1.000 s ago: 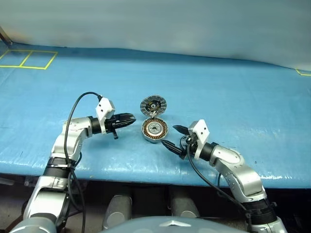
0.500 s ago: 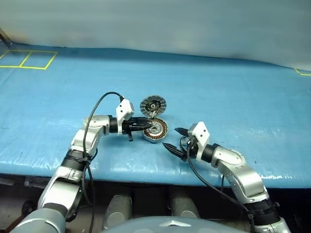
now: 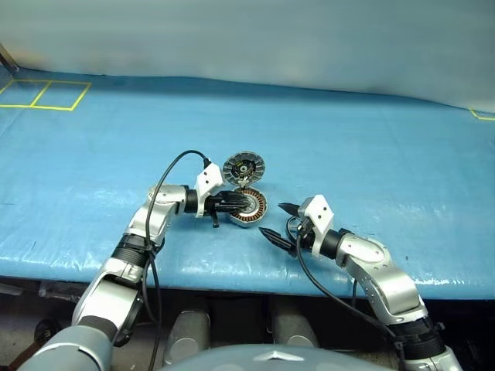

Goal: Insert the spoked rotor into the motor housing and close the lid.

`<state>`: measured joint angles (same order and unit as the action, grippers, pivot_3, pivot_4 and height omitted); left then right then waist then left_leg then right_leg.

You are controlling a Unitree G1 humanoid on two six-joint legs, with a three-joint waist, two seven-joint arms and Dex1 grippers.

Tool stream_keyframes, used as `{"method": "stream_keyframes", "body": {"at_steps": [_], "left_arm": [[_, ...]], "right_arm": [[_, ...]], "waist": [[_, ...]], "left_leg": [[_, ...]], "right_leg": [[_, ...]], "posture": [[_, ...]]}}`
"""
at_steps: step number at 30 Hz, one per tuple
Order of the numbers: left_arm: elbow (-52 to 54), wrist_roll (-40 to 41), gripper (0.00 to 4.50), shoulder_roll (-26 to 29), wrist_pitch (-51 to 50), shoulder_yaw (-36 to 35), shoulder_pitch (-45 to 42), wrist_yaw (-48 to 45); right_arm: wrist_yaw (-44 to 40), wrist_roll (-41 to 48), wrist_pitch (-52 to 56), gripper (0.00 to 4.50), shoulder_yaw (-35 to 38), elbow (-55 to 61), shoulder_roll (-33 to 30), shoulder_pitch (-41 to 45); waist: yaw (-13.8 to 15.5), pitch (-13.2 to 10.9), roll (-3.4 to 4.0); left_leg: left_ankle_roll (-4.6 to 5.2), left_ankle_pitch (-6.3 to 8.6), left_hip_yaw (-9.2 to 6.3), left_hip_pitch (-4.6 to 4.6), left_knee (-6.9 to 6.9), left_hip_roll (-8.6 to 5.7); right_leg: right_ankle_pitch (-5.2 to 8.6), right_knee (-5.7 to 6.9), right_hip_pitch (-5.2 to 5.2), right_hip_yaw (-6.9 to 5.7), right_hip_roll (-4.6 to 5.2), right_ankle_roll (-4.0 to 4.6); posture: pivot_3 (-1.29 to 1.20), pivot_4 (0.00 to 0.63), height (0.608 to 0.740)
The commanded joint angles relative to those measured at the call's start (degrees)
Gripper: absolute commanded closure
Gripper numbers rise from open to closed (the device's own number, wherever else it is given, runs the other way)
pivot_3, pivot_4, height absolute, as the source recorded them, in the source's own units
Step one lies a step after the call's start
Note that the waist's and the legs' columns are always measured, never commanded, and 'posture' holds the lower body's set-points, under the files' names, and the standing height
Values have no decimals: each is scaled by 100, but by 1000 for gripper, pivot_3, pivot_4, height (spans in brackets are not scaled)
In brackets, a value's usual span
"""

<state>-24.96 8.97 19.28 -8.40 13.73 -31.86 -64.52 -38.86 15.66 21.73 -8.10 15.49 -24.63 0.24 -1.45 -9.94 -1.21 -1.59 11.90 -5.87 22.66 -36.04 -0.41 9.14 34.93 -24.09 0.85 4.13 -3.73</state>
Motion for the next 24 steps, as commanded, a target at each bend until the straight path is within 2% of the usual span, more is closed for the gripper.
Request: {"method": "stream_keyframes", "body": {"at_steps": [1,24], "left_arm": [[-14,-42,3861,-31,116,-22,-117,23],[-90,-85,3861,-103,82,62,-143,3]], "right_arm": [[9,-17,-123,0,34,154,-10,-12],[61,-98,-118,0,41,204,6,-74]], "waist": [[-1,0,0],[3,0,0]], "left_leg": [[0,0,0,0,0,0],[0,0,0,0,0,0]], "right_leg": [[0,0,0,0,0,0],[0,0,0,0,0,0]], "posture": [[0,150,740],[0,150,740]]}}
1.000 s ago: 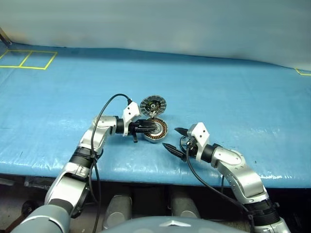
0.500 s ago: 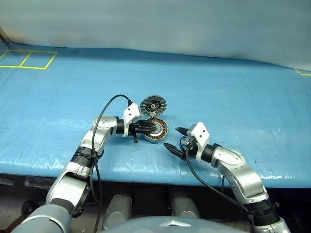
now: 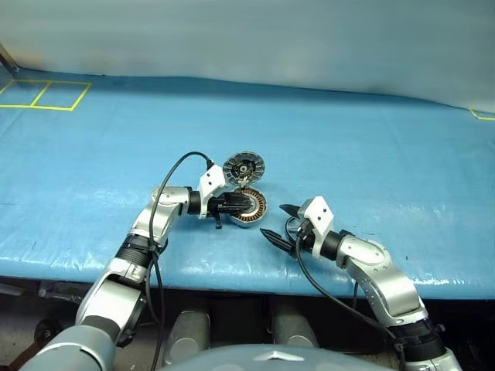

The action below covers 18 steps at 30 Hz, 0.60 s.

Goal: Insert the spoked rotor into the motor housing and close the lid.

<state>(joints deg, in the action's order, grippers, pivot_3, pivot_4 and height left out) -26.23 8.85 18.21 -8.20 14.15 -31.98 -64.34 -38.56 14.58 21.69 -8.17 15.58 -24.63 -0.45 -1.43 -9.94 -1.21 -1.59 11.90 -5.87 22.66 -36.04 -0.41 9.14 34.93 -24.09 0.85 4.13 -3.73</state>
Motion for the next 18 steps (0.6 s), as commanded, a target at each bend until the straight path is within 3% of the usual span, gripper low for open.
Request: {"method": "stream_keyframes", "body": {"at_steps": [1,9,15,18], "left_arm": [[35,-77,3861,6,62,18,-131,-9],[18,-115,3861,-6,69,-28,-125,20],[35,-102,1881,-46,169,-115,-116,174],[69,-49,1881,-67,192,-146,-113,187]], "right_arm": [[36,7,-118,0,52,192,5,-5],[47,-18,-137,0,42,169,10,15],[46,-46,-150,0,33,149,26,32],[41,-60,-152,0,30,144,28,34]], "waist": [[2,0,0],[0,0,0],[1,0,0],[0,0,0]], "left_leg": [[0,0,0,0,0,0],[0,0,0,-1,0,0],[0,0,0,-1,0,0],[0,0,0,-1,0,0]], "right_leg": [[0,0,0,0,0,0],[0,0,0,0,0,0],[0,0,1,0,0,0],[0,0,0,0,0,0]], "posture": [[0,150,740],[0,150,740],[0,150,740],[0,150,740]]}}
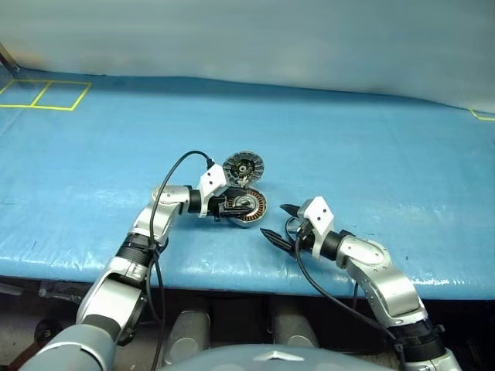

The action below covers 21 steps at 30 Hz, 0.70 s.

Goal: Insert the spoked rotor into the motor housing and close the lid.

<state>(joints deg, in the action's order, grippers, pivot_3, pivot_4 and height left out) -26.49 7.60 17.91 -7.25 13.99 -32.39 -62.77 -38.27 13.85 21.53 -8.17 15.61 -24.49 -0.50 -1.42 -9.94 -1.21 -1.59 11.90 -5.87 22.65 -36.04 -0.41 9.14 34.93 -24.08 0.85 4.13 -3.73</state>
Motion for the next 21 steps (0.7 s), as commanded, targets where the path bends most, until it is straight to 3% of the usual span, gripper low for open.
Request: {"method": "stream_keyframes", "body": {"at_steps": [1,7,11,16,21], "left_arm": [[118,105,1881,-47,92,-140,-66,26],[156,190,1881,-119,58,-227,-46,82],[168,225,2709,-170,32,-316,-44,136],[196,284,4421,-155,-27,-299,-41,58],[248,286,4466,-141,-141,-208,-39,-44]], "right_arm": [[11,13,-135,0,29,142,16,39],[4,4,-133,0,10,130,20,38],[10,-10,-137,0,-7,117,29,44],[19,-22,-148,0,-21,99,39,57],[16,-34,-166,0,-24,84,42,64]], "waist": [[-1,0,0],[2,0,0],[0,0,0],[1,0,0],[0,0,0]], "left_leg": [[0,0,0,0,0,0],[0,0,0,1,0,0],[0,0,0,0,0,0],[0,0,0,0,0,0],[0,0,0,0,0,0]], "right_leg": [[0,0,0,0,0,0],[0,-1,0,0,0,0],[0,0,0,0,0,0],[0,0,0,0,0,0],[0,0,1,0,0,0]], "posture": [[0,150,740],[0,150,740],[0,150,740],[0,150,740],[0,150,740]]}}
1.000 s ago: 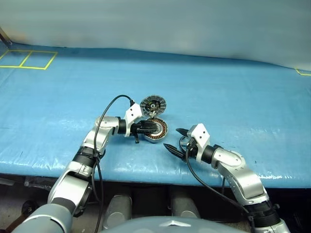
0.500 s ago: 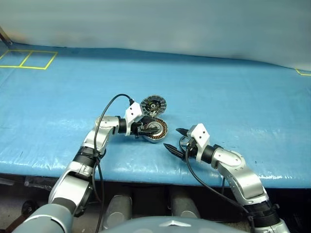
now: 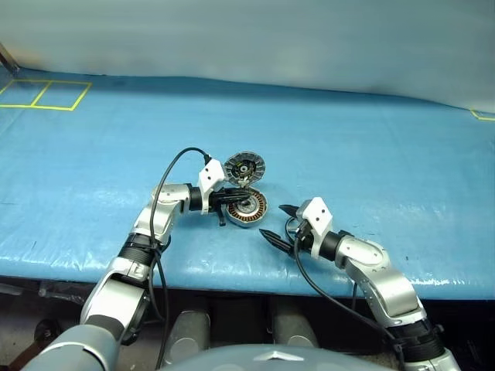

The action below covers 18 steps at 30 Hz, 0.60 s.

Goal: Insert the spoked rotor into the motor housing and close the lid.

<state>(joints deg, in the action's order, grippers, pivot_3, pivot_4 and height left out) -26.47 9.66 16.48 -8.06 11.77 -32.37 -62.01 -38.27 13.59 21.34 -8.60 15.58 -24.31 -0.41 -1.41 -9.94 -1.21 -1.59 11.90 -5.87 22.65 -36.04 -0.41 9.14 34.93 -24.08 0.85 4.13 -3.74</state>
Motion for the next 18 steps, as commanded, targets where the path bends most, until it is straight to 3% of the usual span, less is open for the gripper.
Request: {"method": "stream_keyframes", "body": {"at_steps": [1,18], "left_arm": [[258,86,4466,2,-86,27,-38,-153],[245,-168,4466,70,-216,236,66,-156]], "right_arm": [[17,-11,-149,0,18,85,23,55],[111,-37,-143,0,18,115,37,20]], "waist": [[0,0,0],[-1,0,0]], "left_leg": [[0,0,0,0,0,0],[0,0,0,0,0,0]], "right_leg": [[0,0,0,0,0,0],[0,0,0,0,0,0]], "posture": [[0,150,740],[0,150,740]]}}
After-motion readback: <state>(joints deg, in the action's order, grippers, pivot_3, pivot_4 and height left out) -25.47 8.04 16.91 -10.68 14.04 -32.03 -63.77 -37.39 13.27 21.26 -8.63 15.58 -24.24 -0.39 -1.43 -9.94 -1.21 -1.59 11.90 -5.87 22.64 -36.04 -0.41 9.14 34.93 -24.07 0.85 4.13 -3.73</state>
